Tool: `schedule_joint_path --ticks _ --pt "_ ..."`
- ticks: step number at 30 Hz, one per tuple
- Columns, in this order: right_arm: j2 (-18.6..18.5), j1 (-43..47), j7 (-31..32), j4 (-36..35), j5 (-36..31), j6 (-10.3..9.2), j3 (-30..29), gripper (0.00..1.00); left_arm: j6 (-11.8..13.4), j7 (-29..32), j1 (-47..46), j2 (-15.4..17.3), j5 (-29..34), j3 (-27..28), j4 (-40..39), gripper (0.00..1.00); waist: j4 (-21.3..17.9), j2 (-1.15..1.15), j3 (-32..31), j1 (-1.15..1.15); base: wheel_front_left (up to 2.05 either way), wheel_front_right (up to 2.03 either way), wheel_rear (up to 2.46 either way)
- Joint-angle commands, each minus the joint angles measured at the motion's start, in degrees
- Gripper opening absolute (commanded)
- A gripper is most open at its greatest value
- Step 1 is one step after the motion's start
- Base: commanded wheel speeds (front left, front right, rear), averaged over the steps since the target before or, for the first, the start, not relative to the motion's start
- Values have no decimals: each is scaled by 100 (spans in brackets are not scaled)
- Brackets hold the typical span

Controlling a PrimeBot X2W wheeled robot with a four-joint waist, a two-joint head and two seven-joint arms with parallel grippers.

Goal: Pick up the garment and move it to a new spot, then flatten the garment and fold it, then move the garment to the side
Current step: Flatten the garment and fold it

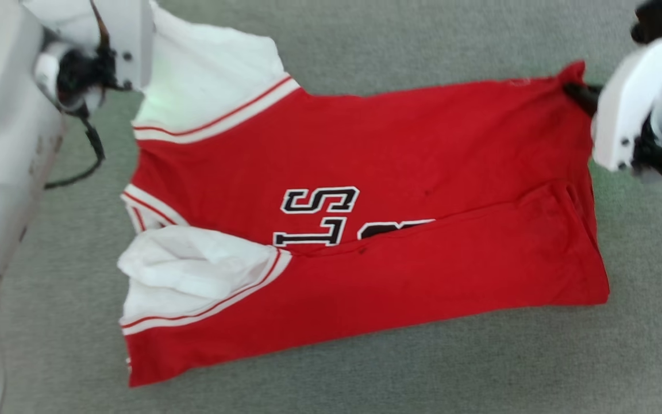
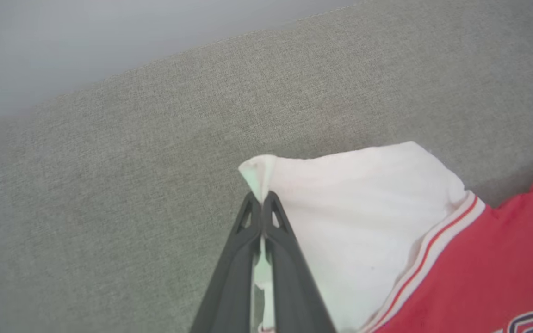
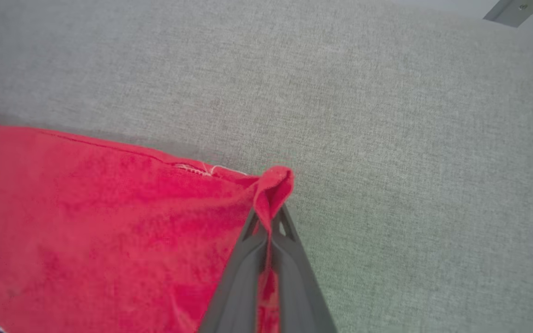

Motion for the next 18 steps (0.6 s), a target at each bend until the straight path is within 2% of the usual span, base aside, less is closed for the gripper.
schedule_joint_path --ticks 1,5,8,11,18 --pt "-118 175 -37 -131 89 -10 60 0 -8 18 133 62 42 -26 -115 0 255 0 -297 0 0 0 0" --pt "-523 641 -36 -584 282 -10 108 0 193 147 450 267 9 -68 -727 0 429 0 -545 0 0 0 0" --pt "-720 1053 20 -909 384 -10 78 0 447 313 792 552 10 -124 -1385 0 531 0 -713 0 0 0 0" --pt "-900 1480 149 -1216 505 -10 -23 0 816 529 1267 864 -97 -141 -2241 0 627 0 -859 0 0 0 0" --pt "-983 2435 523 -1658 559 -10 -399 0 1949 997 2590 1762 -441 -157 -4506 0 727 0 -1036 0 0 0 0"
